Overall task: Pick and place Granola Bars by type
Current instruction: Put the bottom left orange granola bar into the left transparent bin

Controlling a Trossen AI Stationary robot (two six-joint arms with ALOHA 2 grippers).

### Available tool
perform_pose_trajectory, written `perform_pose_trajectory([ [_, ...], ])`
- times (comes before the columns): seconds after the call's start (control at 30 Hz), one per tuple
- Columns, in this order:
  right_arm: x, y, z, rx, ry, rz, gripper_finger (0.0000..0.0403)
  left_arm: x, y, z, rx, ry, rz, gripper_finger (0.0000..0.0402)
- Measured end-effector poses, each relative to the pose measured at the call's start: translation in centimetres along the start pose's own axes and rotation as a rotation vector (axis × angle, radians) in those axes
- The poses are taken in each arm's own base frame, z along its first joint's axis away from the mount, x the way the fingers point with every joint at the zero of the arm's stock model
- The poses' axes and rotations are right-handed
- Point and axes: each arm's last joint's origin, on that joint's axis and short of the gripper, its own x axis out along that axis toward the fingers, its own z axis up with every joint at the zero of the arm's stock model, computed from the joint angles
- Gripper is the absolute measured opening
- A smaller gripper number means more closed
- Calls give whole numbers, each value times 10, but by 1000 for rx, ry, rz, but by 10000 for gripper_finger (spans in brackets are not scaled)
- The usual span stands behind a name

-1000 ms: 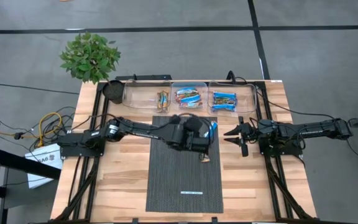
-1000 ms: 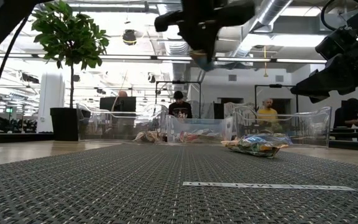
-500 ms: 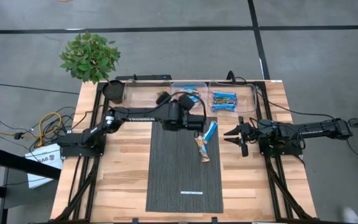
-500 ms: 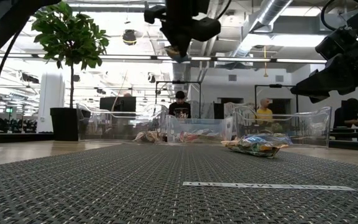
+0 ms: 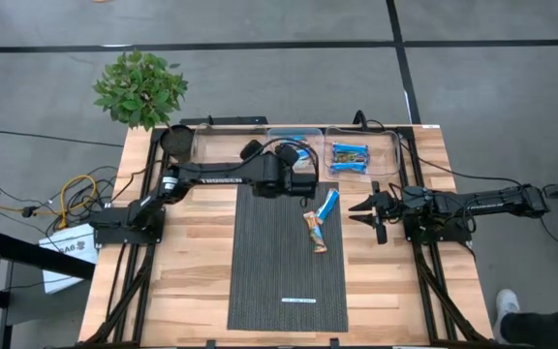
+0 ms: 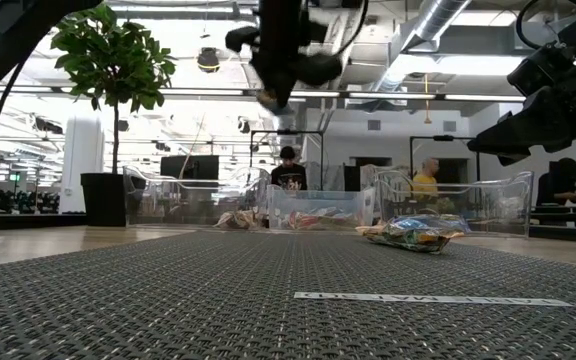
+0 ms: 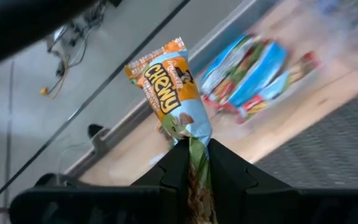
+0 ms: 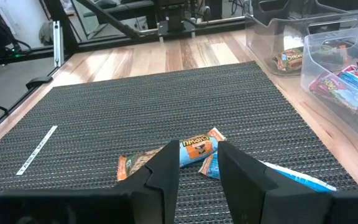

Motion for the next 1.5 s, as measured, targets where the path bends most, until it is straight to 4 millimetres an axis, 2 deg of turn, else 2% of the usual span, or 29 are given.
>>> perform_pose_trajectory([
  [0.27, 0, 0, 0, 0, 0, 0, 102, 42, 10, -2, -2, 91, 68, 43],
  [0.47, 0, 0, 0, 0, 0, 0, 102, 62, 30, -10, -64, 93, 81, 43],
  [0.6, 0, 0, 0, 0, 0, 0, 102, 71, 48, -27, -123, 59, 51, 43],
  [0.87, 0, 0, 0, 0, 0, 0, 102, 87, 87, -76, -285, 0, -28, 43],
  [1.1, 0, 0, 0, 0, 0, 0, 102, 98, 107, -103, -377, -86, -120, 44],
  [1.2, 0, 0, 0, 0, 0, 0, 102, 108, 109, -107, -398, -88, -169, 44],
  [1.5, 0, 0, 0, 0, 0, 0, 102, 134, 110, -93, -421, -127, -212, 44],
])
